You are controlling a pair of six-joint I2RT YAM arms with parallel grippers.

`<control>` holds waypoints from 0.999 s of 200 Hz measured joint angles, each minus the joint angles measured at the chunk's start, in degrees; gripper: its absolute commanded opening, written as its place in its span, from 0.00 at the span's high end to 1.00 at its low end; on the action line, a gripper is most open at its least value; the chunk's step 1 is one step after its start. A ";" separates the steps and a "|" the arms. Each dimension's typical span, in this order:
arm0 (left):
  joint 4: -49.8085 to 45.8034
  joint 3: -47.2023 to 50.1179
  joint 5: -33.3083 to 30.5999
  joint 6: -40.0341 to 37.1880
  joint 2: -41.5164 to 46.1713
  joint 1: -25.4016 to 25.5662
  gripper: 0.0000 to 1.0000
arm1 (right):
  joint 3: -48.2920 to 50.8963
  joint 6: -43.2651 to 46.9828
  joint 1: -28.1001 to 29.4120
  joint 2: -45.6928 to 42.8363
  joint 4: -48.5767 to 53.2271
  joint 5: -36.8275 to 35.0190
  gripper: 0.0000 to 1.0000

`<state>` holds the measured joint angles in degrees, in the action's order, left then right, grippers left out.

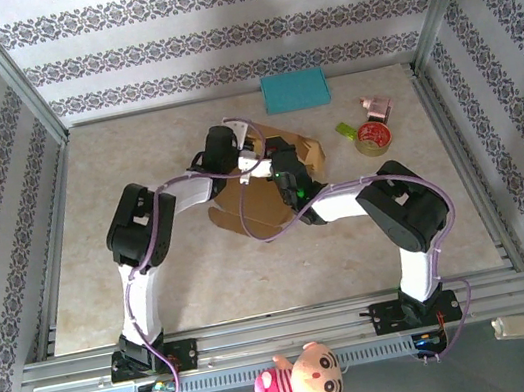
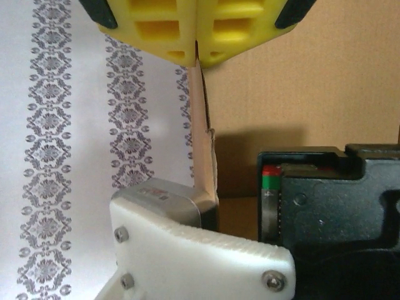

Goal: Fold the paper box

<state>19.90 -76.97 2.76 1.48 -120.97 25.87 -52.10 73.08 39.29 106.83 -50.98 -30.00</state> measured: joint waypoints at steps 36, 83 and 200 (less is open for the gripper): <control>-3.87 9.33 -10.73 6.86 8.85 -0.63 1.00 | -4.26 -3.78 4.13 2.51 1.97 2.21 0.77; -3.98 20.02 -22.77 12.39 17.88 -2.54 1.00 | -7.80 -9.20 7.61 5.22 3.50 4.66 0.03; -2.01 31.50 -20.20 19.56 33.86 0.92 0.40 | -17.14 -77.18 -2.54 -24.59 50.25 20.02 0.22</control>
<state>17.89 -45.47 -17.43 21.04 -87.11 26.79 -69.23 -4.10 36.75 82.24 -0.73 -9.98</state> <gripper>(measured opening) 0.591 0.815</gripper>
